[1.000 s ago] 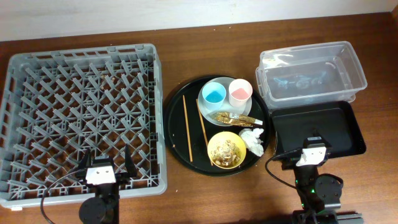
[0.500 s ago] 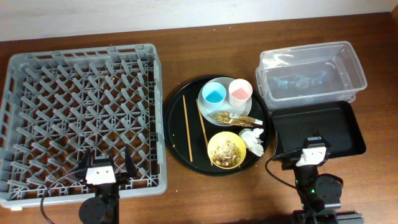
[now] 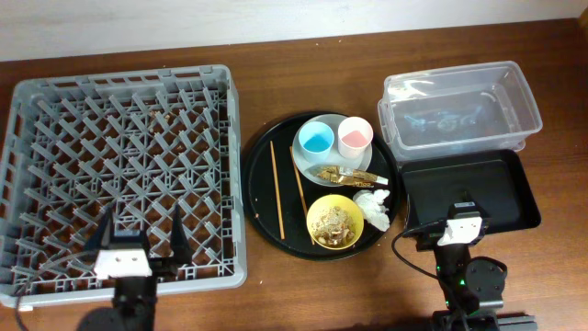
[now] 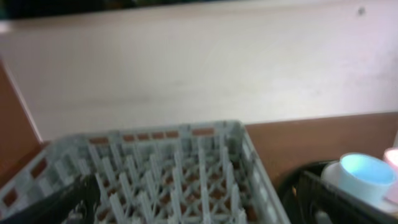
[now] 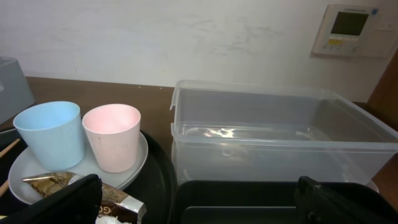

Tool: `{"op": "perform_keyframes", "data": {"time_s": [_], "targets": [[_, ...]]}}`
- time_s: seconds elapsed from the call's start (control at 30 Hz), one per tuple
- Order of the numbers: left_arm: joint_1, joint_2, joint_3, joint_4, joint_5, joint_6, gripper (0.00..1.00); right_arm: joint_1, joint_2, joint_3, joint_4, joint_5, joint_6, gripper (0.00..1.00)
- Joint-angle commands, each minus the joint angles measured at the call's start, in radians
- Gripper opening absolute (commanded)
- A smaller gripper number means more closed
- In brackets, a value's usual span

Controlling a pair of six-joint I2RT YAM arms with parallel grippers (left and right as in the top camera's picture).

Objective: Sort waste into correct bins and load items into the dishwasher rack
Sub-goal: 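Reach the left gripper over the black tray to the wooden chopsticks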

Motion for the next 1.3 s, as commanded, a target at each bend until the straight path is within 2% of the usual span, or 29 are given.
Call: {"op": "perform_keyframes", "data": {"time_s": [0.0, 0.13, 0.23, 0.37, 0.47, 0.5, 0.57, 0.63, 0.7, 0.77, 0.87, 0.93, 1.0, 1.1, 1.2, 1.27], "targets": [[-0.004, 0.213, 0.208, -0.111, 0.181, 0.03, 0.99, -0.005, -0.006, -0.006, -0.004, 0.009, 0.011, 0.99], [-0.004, 0.503, 0.476, -0.357, 0.405, 0.03, 0.99, -0.005, -0.006, -0.006, -0.003, 0.009, 0.012, 0.99], [-0.004, 0.634, 0.595, -0.398, 0.536, 0.029, 0.99, -0.005, -0.006, -0.006, -0.004, 0.008, 0.011, 0.99], [-0.005, 0.708, 0.616, -0.387, 0.701, 0.029, 0.99, -0.005, -0.006, -0.006, -0.004, 0.009, 0.011, 0.99], [-0.019, 0.776, 0.616, -0.454, 0.774, -0.006, 0.99, -0.005, -0.006, -0.006, -0.003, 0.009, 0.011, 0.99], [-0.029, 0.803, 0.616, -0.483, 0.774, -0.032, 0.99, -0.005, -0.006, -0.006, -0.003, 0.008, 0.011, 0.99], [-0.062, 0.859, 0.616, -0.529, 0.769, -0.032, 0.89, -0.005, -0.006, -0.006, -0.004, 0.009, 0.011, 0.99], [-0.103, 0.891, 0.616, -0.533, 0.753, -0.036, 0.69, -0.005, -0.006, -0.006, -0.004, 0.008, 0.011, 0.99], [-0.139, 0.906, 0.616, -0.526, 0.636, -0.097, 0.65, -0.005, -0.006, -0.006, -0.004, 0.009, 0.011, 0.99], [-0.2, 0.927, 0.616, -0.502, 0.457, -0.167, 0.62, -0.005, -0.006, -0.006, -0.004, 0.009, 0.011, 0.99], [-0.285, 0.97, 0.616, -0.447, 0.409, -0.167, 0.63, -0.005, -0.006, -0.006, -0.004, 0.008, 0.011, 0.99], [-0.318, 0.996, 0.616, -0.446, 0.409, -0.167, 0.71, -0.005, -0.006, -0.006, -0.004, 0.009, 0.011, 0.99], [-0.329, 1.02, 0.616, -0.447, 0.409, -0.167, 0.99, -0.005, -0.006, -0.006, -0.004, 0.008, 0.011, 0.99], [-0.329, 1.057, 0.616, -0.447, 0.409, -0.168, 0.98, -0.005, -0.006, -0.006, -0.003, 0.009, 0.011, 0.99], [-0.33, 1.085, 0.616, -0.456, 0.399, -0.224, 0.89, -0.005, -0.006, -0.006, -0.003, 0.008, 0.011, 0.99], [-0.329, 1.093, 0.616, -0.484, 0.313, -0.267, 0.81, -0.005, -0.006, -0.006, -0.003, 0.009, 0.012, 0.99]]}}
